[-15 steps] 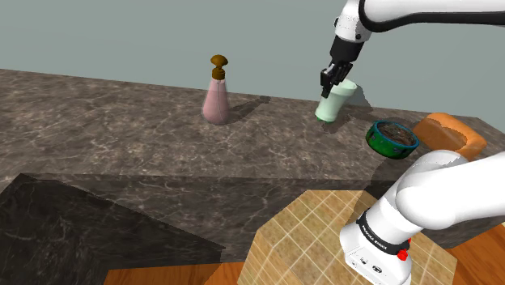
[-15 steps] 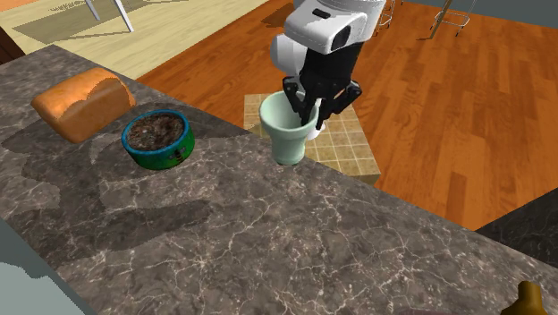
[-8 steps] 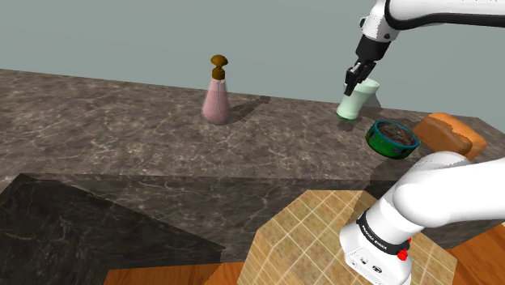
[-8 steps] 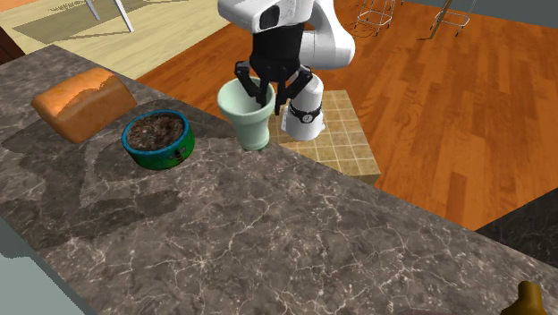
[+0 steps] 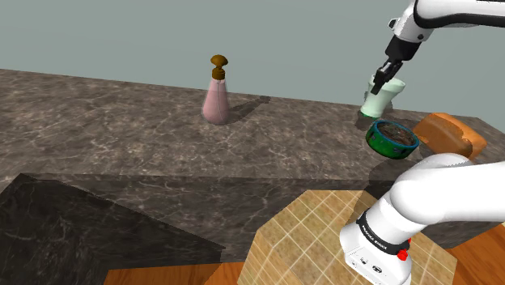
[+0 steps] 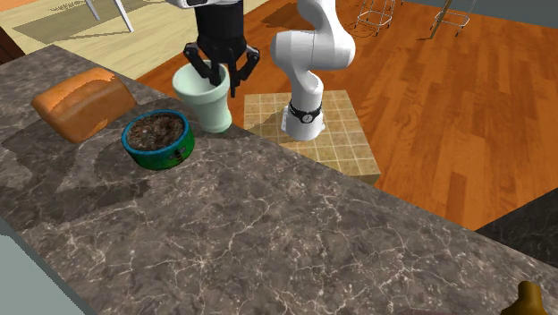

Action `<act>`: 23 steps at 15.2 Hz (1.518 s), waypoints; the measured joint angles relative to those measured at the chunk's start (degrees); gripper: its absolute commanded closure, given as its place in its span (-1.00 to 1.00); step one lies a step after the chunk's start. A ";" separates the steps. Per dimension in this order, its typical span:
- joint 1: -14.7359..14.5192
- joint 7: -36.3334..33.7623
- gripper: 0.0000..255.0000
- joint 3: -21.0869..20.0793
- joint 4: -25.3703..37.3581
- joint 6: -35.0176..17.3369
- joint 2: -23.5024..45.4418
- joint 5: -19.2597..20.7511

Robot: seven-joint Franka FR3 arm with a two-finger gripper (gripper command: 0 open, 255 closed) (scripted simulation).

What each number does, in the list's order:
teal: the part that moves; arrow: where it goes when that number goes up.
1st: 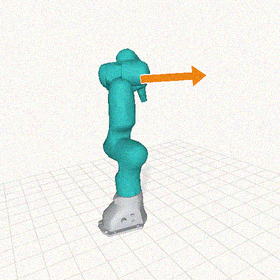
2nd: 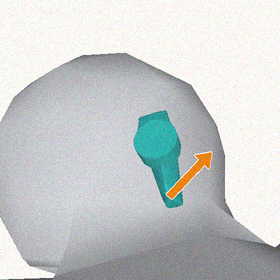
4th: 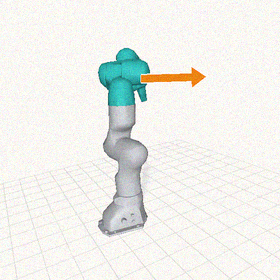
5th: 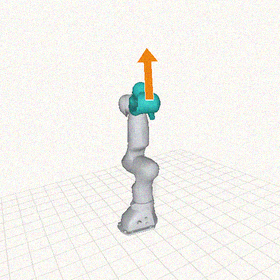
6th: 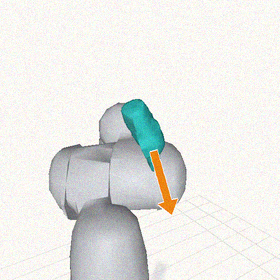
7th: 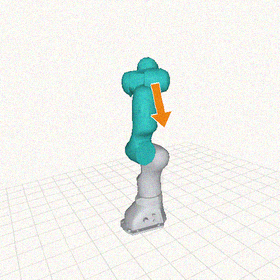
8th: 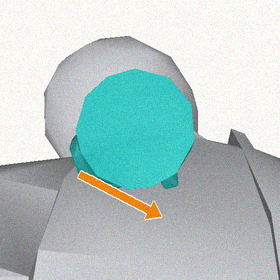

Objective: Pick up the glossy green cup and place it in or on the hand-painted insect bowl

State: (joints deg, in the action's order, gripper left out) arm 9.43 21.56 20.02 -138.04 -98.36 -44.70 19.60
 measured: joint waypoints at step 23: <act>1.34 26.62 1.00 26.72 16.05 -4.27 11.46 7.66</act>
State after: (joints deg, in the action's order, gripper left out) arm 10.77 48.18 46.74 -121.98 -102.63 -33.24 27.26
